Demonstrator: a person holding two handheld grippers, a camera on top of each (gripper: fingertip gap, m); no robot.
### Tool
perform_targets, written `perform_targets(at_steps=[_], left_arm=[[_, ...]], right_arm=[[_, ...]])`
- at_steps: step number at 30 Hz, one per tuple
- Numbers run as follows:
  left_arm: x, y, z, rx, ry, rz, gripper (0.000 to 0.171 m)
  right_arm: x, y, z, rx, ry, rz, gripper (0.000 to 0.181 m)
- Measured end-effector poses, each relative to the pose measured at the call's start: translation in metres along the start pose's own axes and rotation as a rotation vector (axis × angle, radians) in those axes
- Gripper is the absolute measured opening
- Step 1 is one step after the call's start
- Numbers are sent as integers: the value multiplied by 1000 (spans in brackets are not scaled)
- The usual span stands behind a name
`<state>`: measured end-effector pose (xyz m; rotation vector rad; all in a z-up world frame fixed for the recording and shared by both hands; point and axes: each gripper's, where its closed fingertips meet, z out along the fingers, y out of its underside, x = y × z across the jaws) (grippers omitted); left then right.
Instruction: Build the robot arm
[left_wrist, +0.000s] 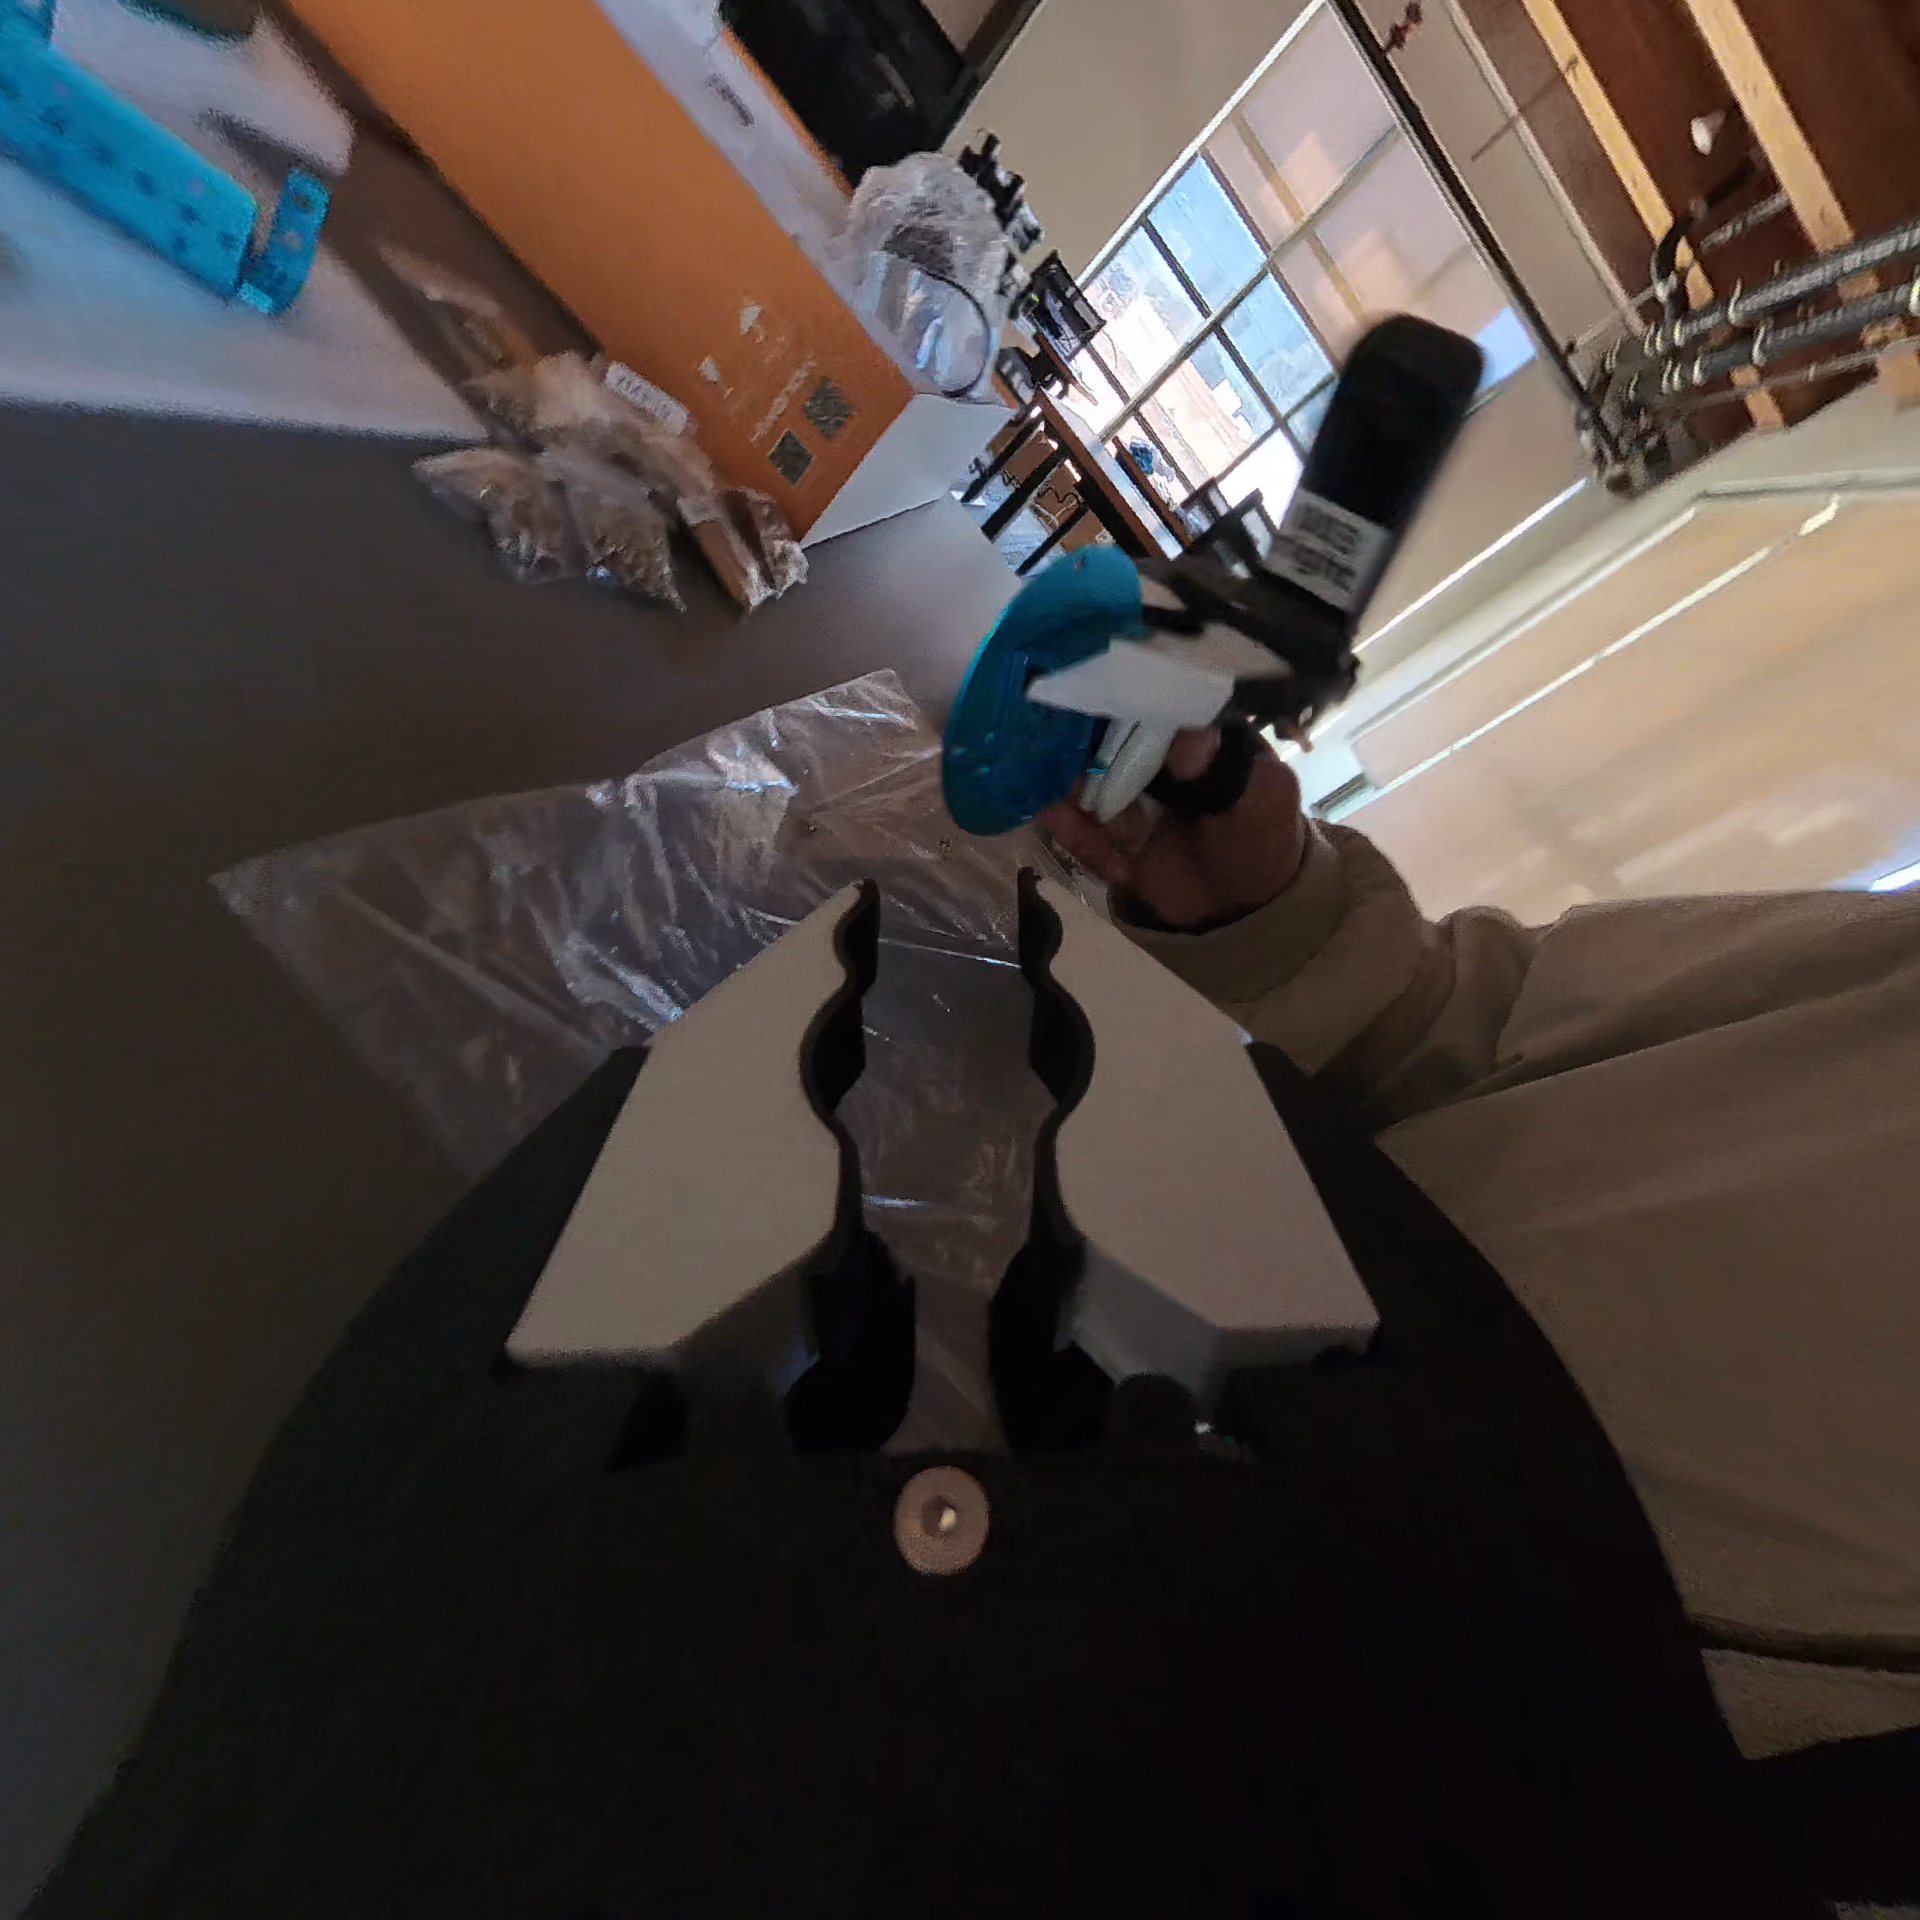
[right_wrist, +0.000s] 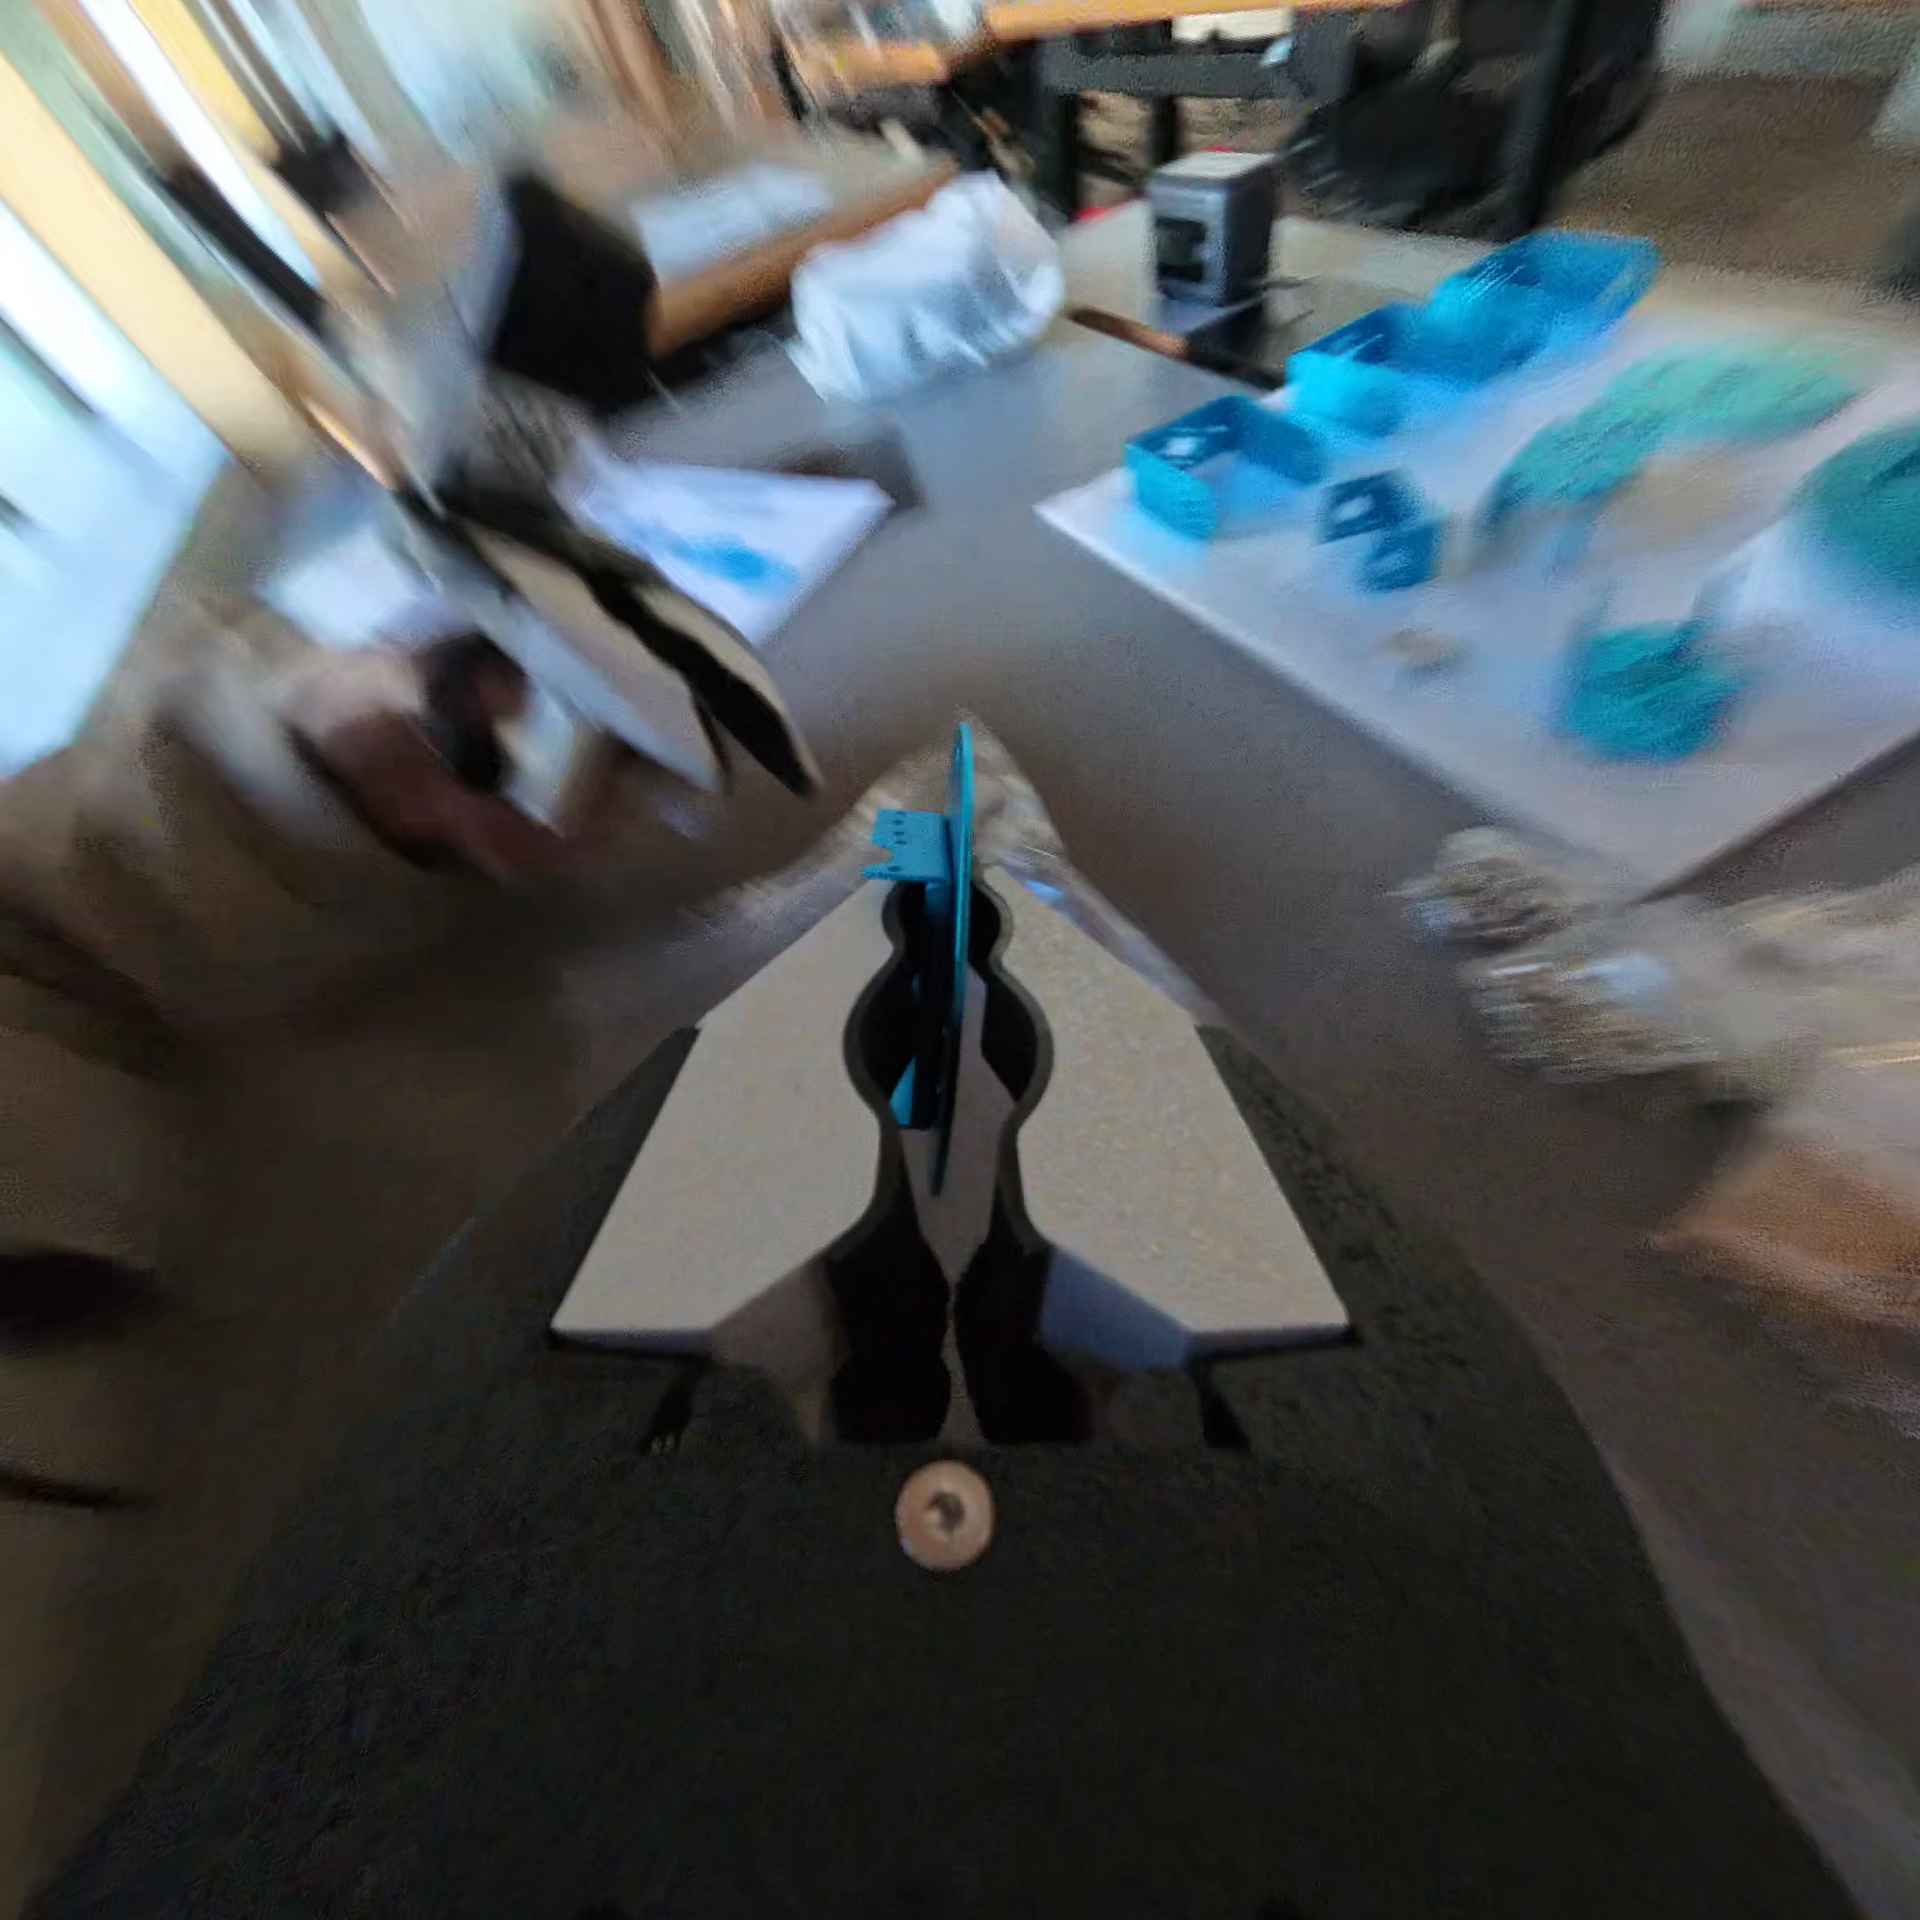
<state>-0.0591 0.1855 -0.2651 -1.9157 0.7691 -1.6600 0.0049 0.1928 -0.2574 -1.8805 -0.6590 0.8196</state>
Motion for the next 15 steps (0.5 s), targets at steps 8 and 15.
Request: perform_targets(at_steps=[8, 15], left_arm=[[39, 2, 7, 11, 158, 71, 26], [47, 8, 8, -11, 289, -110, 5]], right_arm=[[-55, -8, 15, 103, -481, 808, 4], [-66, -6, 23, 118, -504, 823, 3]])
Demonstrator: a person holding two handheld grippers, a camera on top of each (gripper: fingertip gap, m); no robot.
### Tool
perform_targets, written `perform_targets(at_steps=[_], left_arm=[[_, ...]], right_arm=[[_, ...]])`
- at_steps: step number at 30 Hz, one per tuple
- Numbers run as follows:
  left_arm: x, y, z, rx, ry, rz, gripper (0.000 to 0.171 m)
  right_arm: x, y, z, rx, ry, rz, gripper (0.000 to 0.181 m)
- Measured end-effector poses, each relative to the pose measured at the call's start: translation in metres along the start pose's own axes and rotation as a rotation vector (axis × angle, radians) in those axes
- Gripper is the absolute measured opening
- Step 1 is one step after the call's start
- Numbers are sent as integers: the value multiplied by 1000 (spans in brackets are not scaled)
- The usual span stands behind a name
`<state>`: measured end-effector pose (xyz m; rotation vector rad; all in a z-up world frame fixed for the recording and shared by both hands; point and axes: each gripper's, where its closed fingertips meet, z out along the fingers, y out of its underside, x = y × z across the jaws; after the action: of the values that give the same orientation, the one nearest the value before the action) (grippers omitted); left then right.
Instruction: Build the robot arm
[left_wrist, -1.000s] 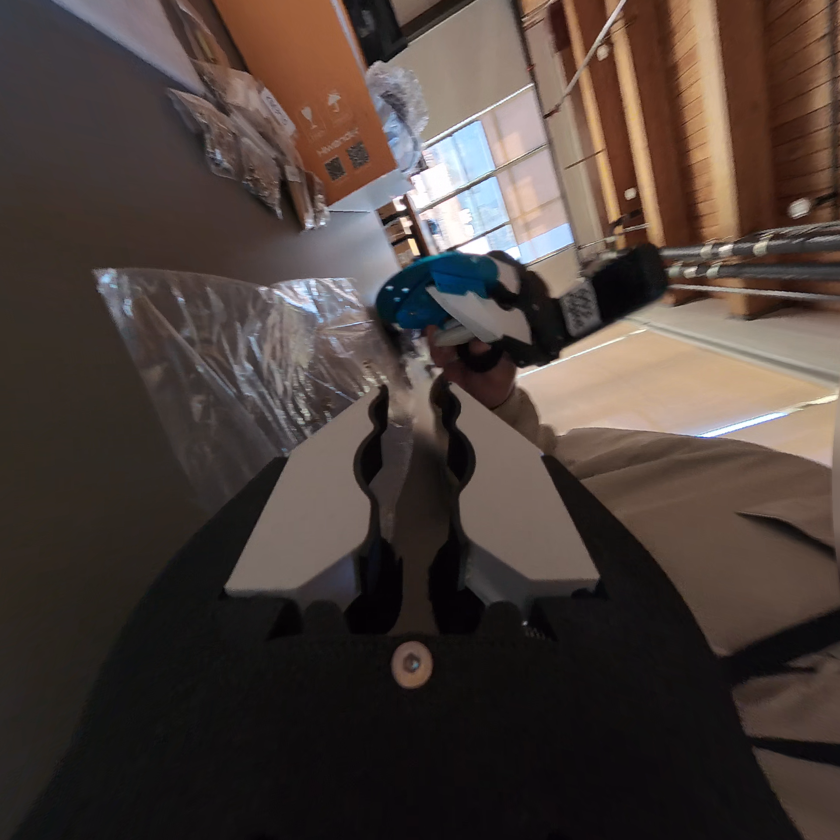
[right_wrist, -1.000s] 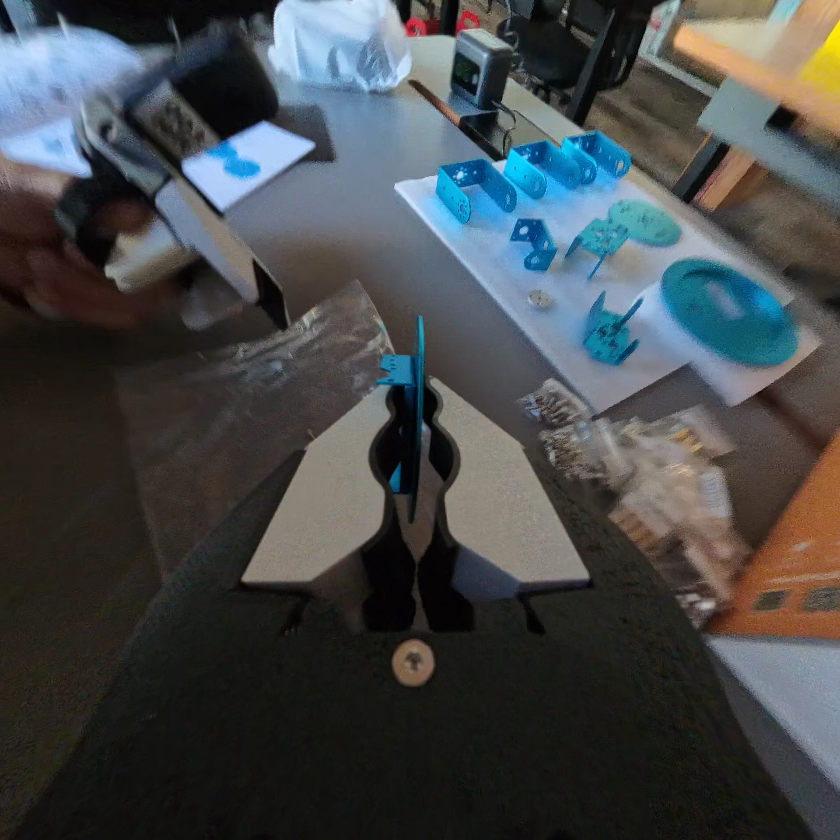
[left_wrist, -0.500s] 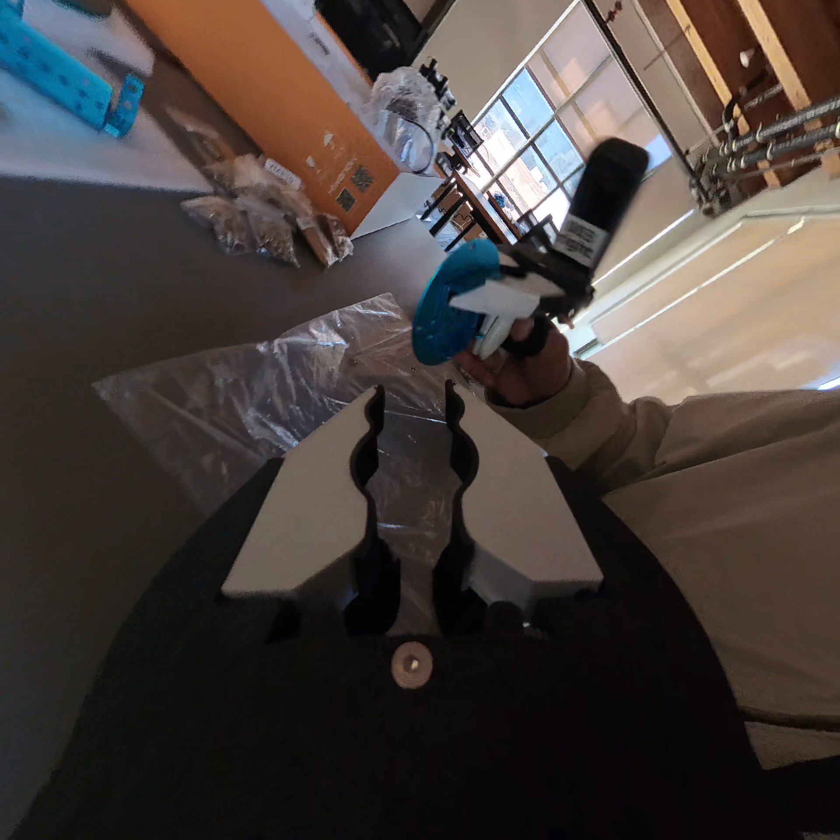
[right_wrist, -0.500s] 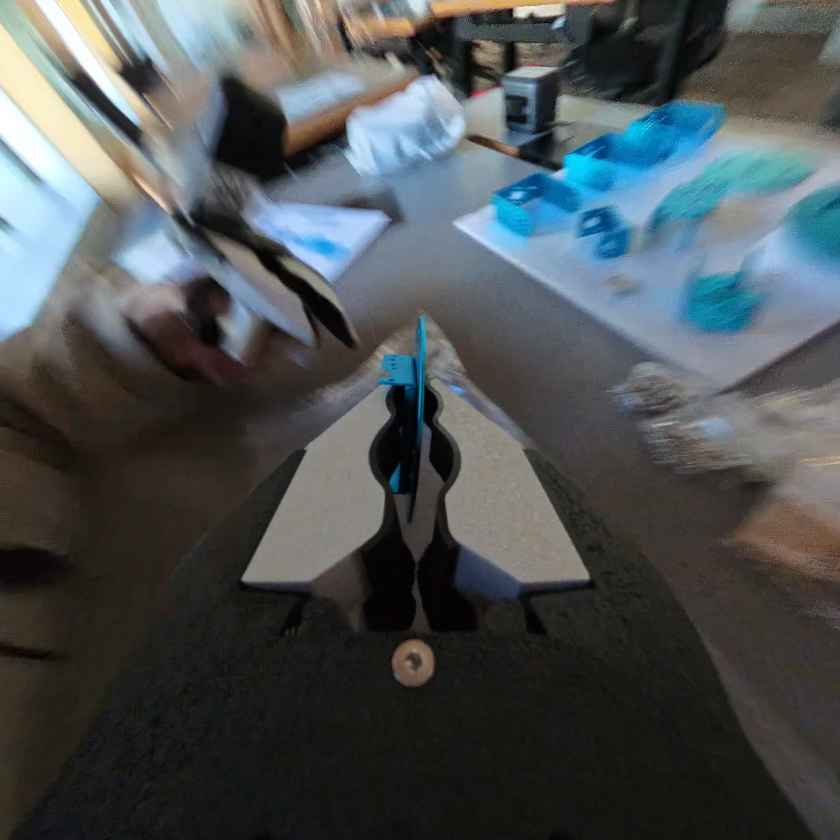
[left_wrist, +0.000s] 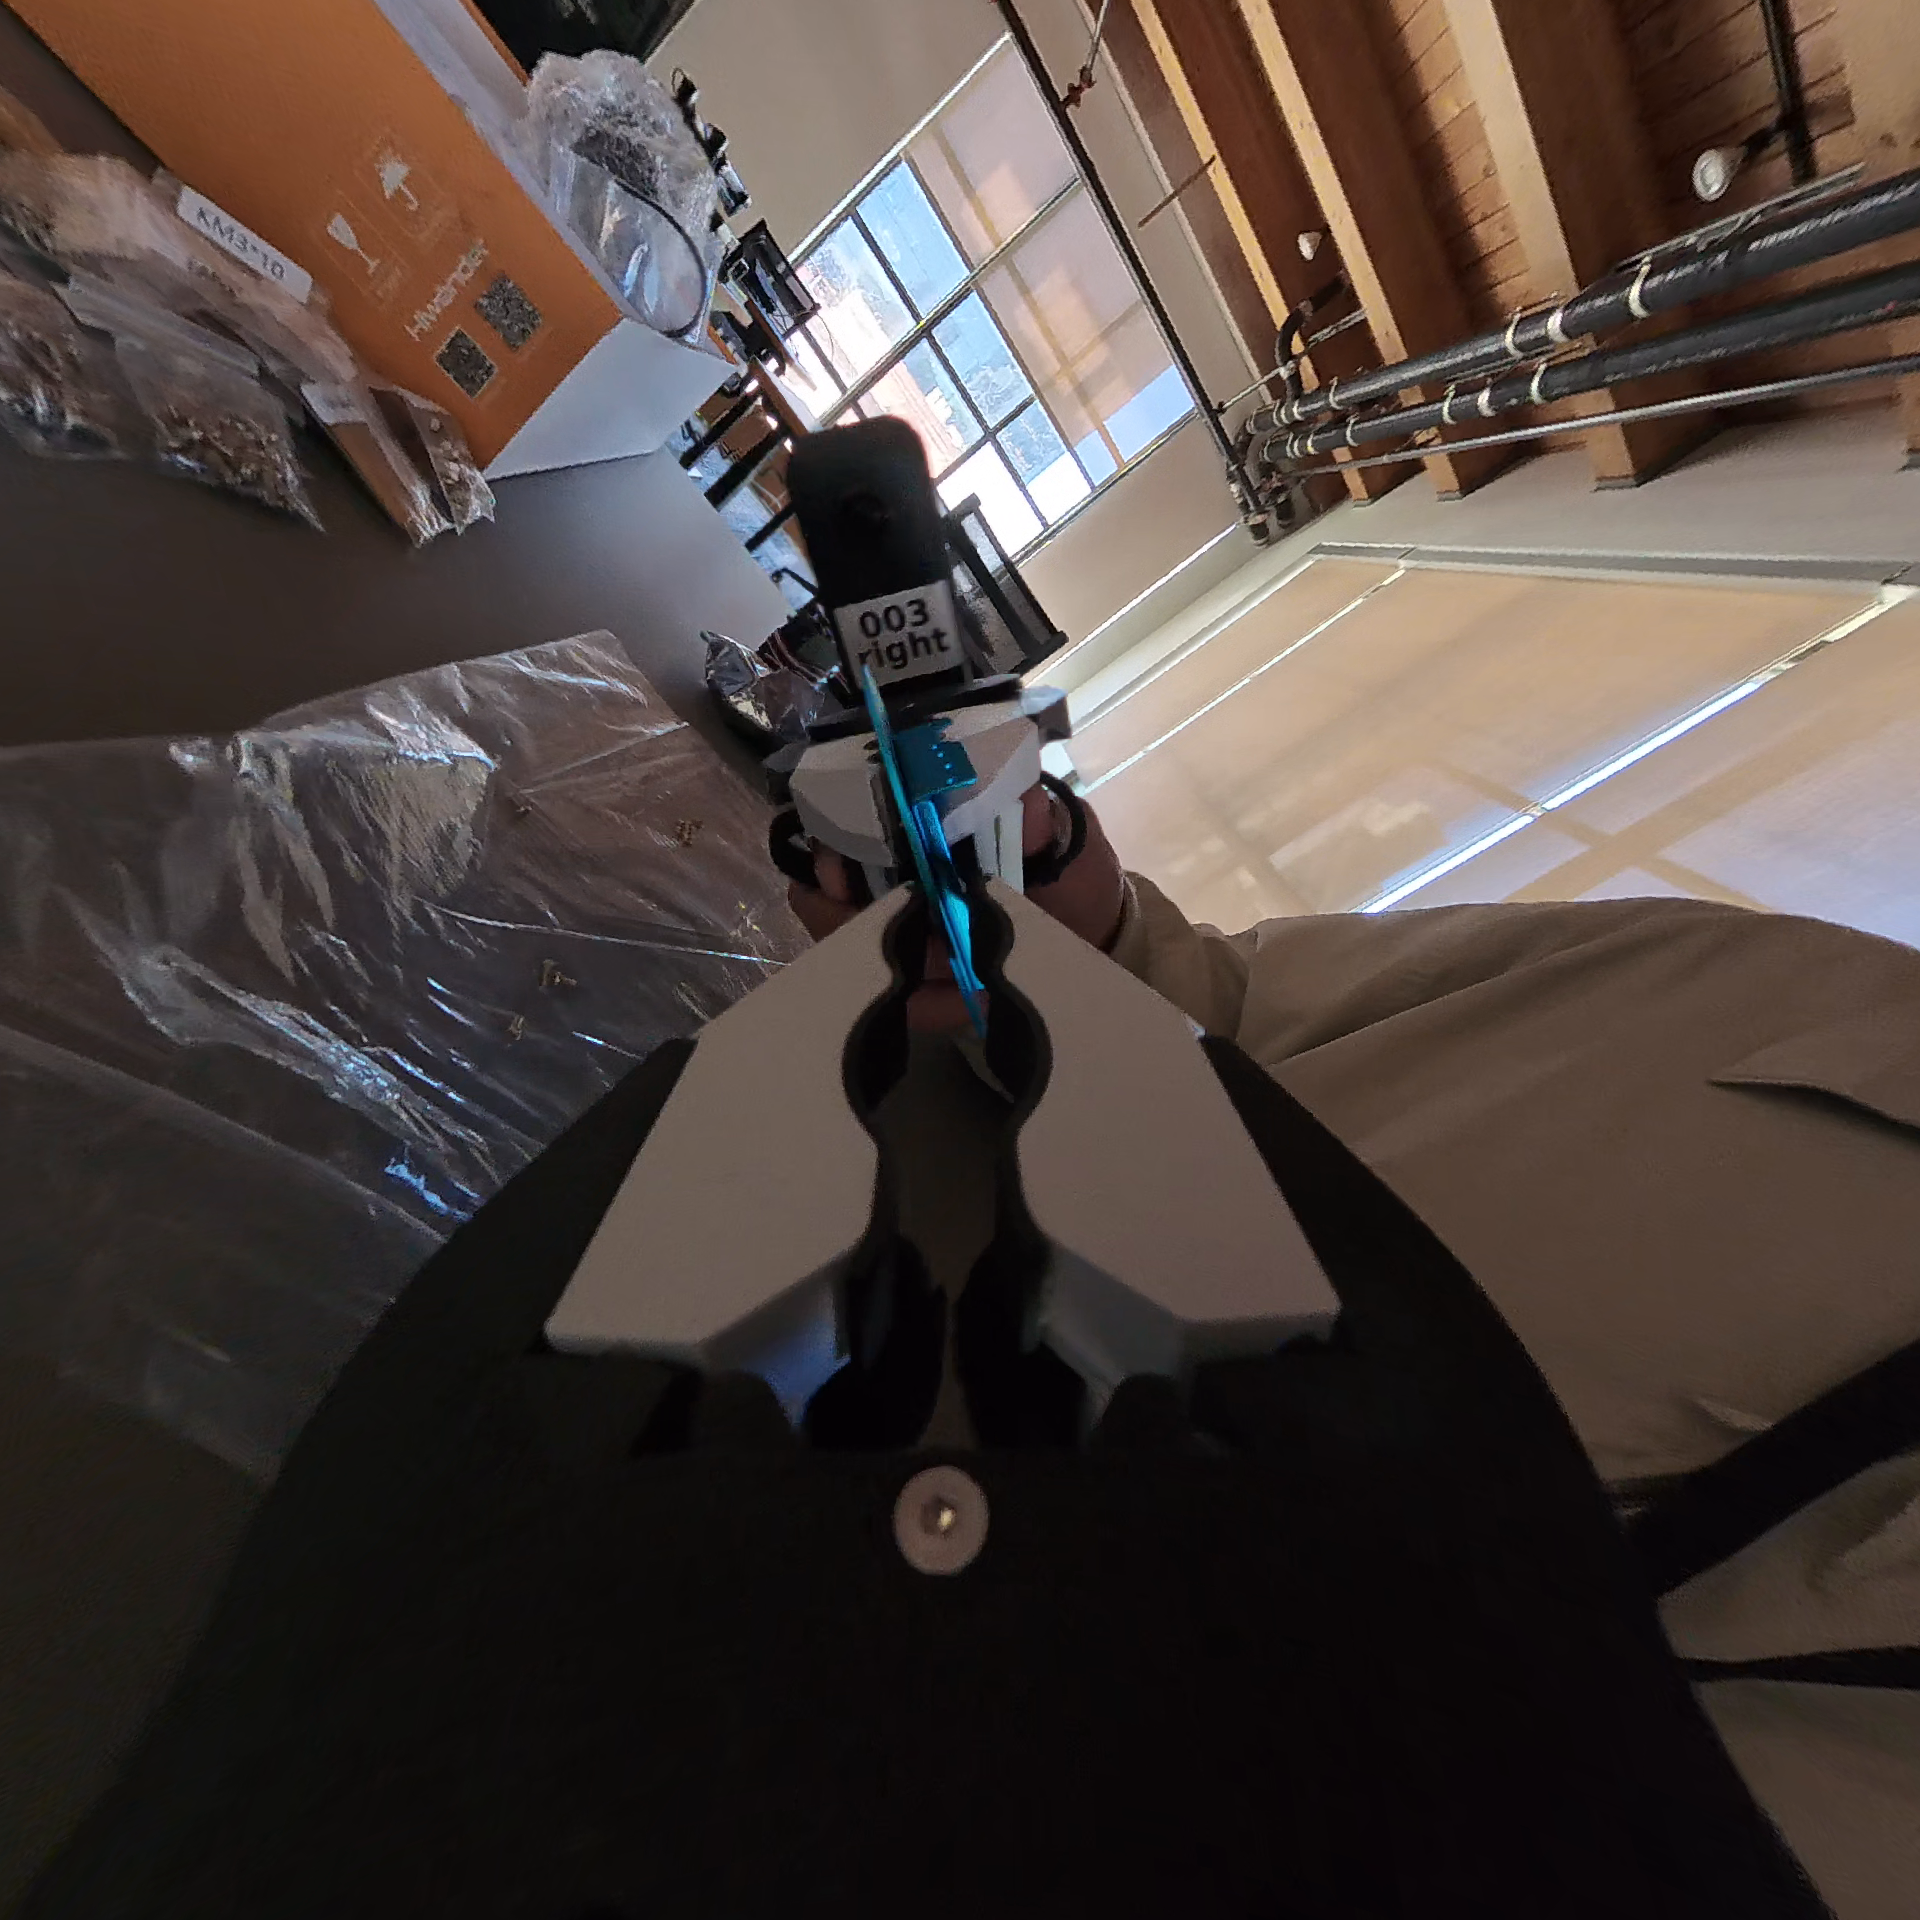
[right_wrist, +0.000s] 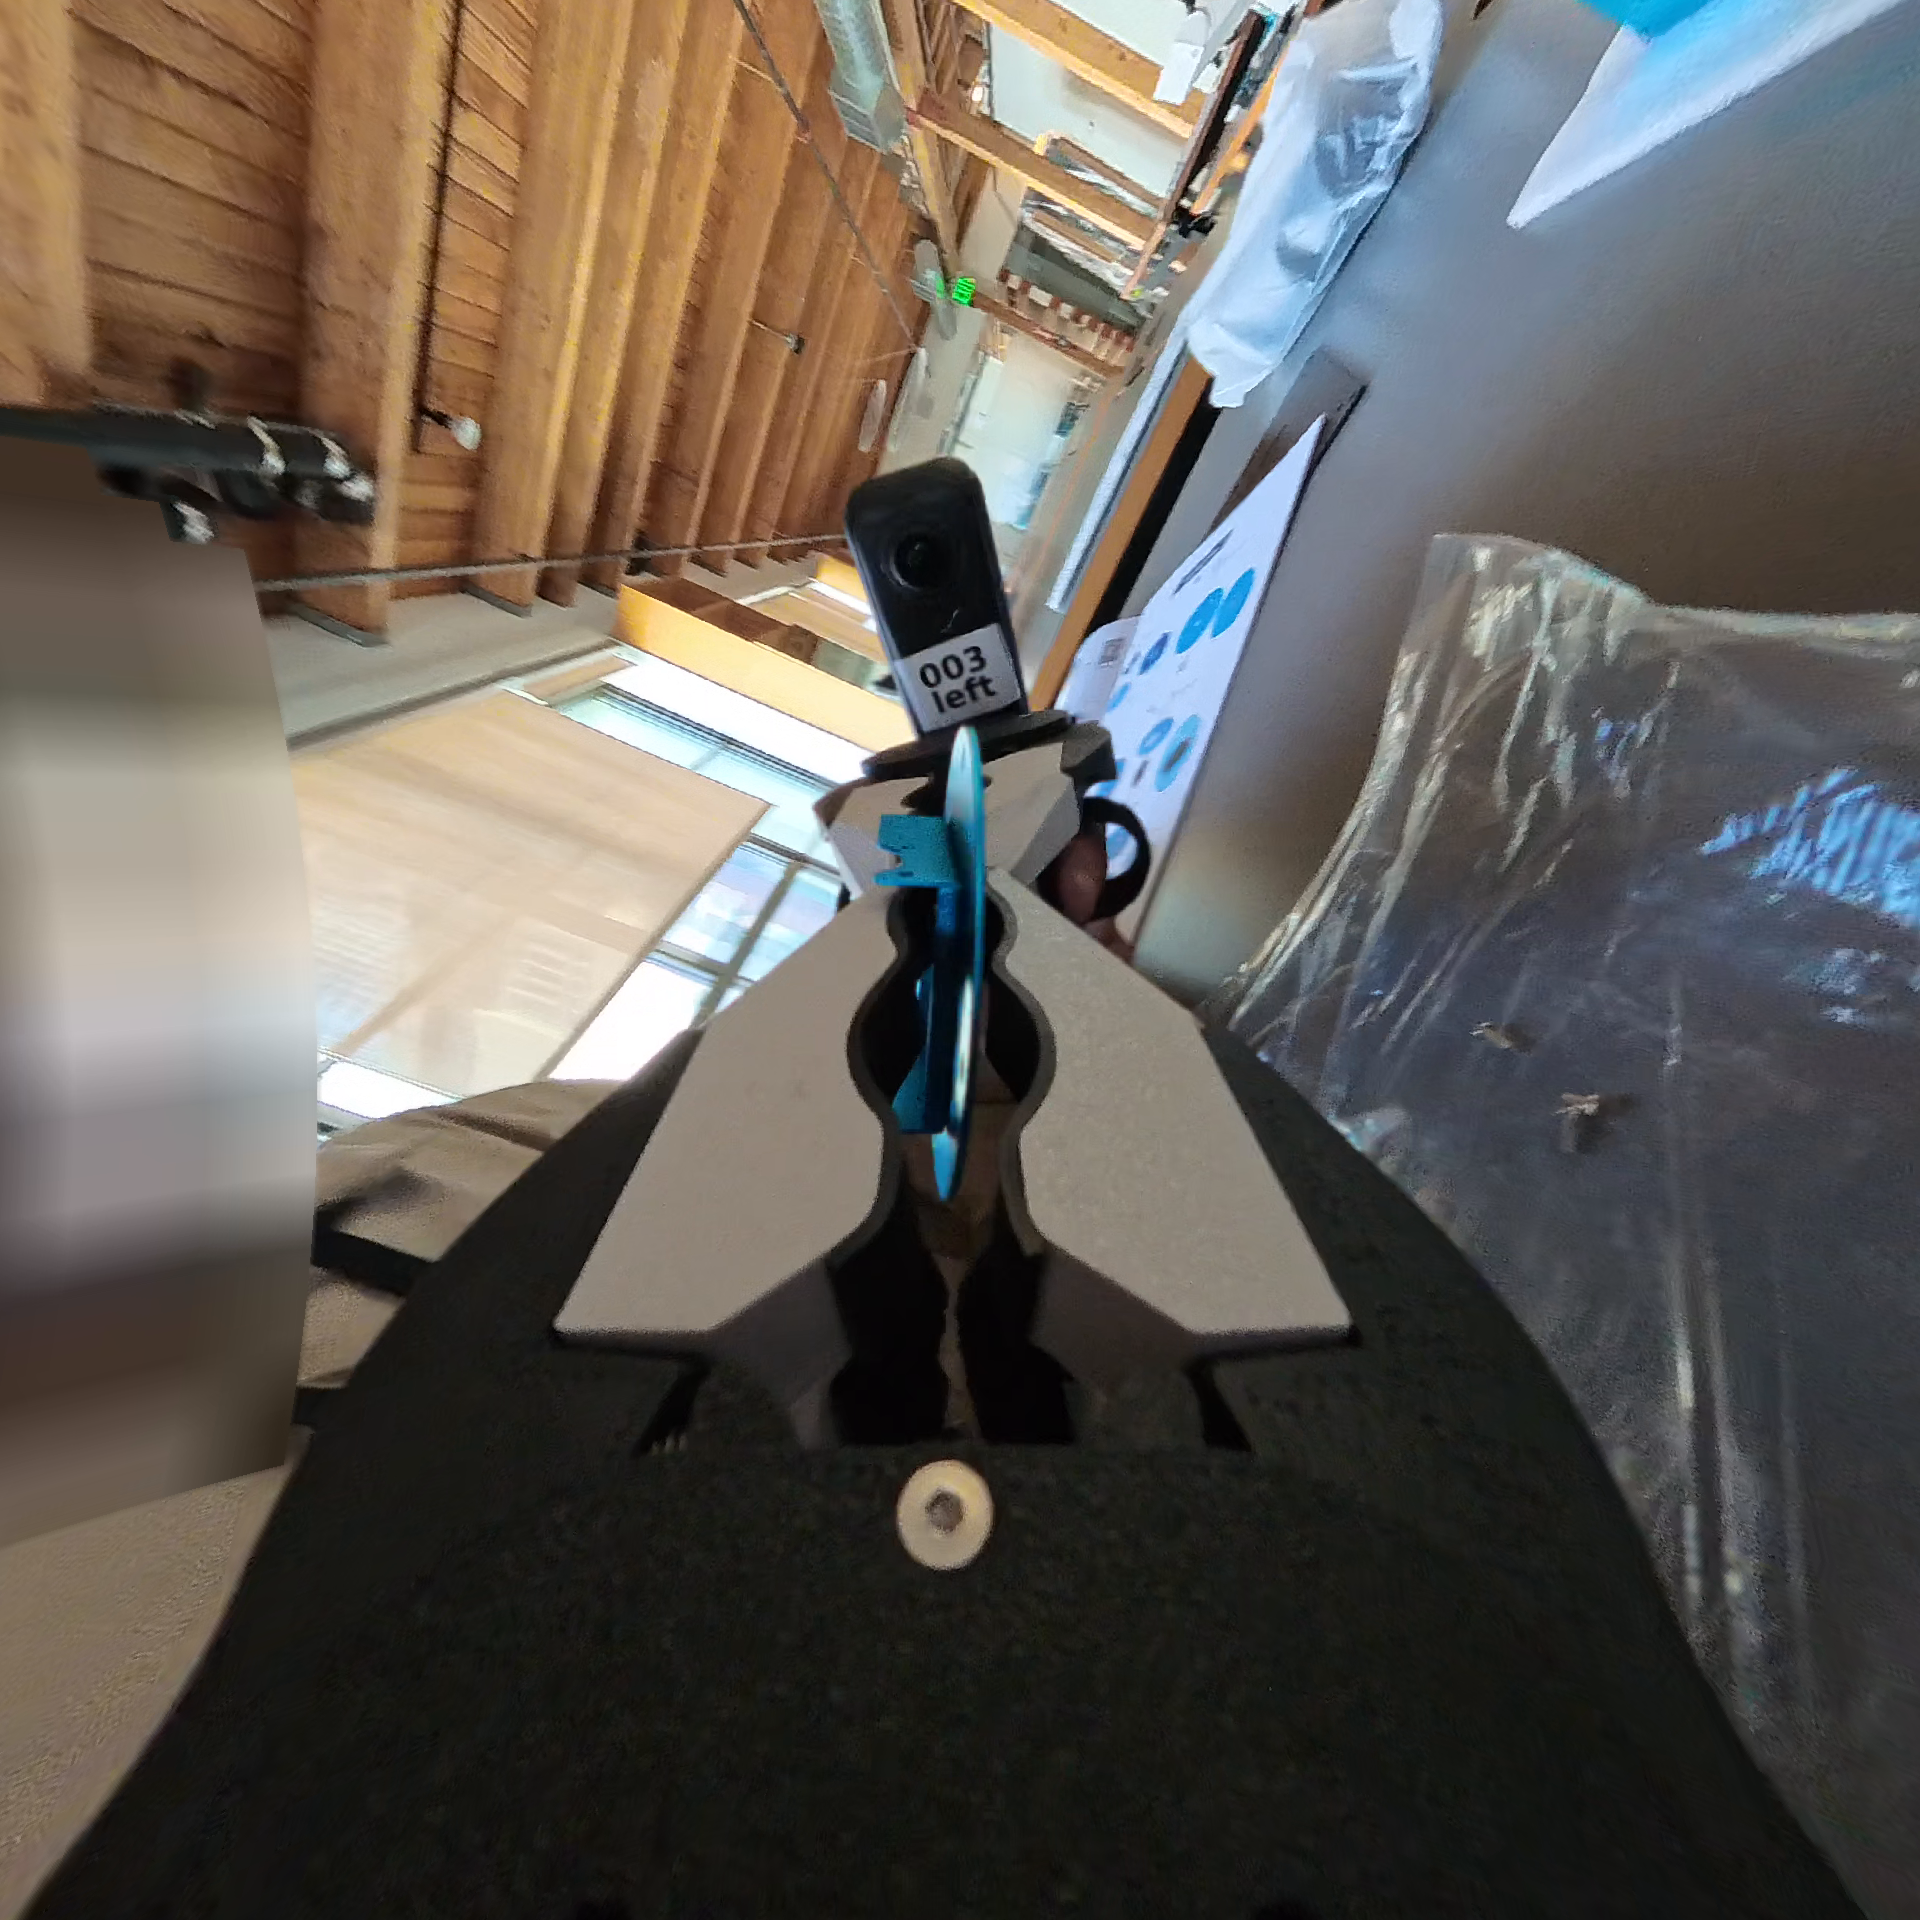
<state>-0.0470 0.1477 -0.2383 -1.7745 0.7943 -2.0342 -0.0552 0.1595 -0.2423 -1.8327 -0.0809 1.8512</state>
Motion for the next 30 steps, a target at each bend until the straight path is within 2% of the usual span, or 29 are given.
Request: perform_targets(at_steps=[3, 6, 10, 13, 20, 26, 30], left_arm=[[-4, 1, 0, 5, 13, -53, 8], [-1, 3, 2, -4, 47, -80, 7], [-7, 6, 3, -11, 16, -85, 4], [-17, 9, 1, -9, -5, -168, 3], [-35, 15, -2, 15, -15, -411, 3], [-38, 9, -10, 58, 4, -472, 3], [-39, 6, -14, 71, 1, -479, 3]], right_arm=[[5, -1, 1, -14, 69, -98, 4], [1, -4, 1, 2, 18, -37, 4], [8, -4, 3, 1, 40, -30, 4], [18, -4, 4, 10, 80, -14, 3], [41, 1, 3, -7, 114, 204, 5], [40, -10, 0, 5, 135, 193, 26], [38, -14, -15, -1, 158, 162, 26]])
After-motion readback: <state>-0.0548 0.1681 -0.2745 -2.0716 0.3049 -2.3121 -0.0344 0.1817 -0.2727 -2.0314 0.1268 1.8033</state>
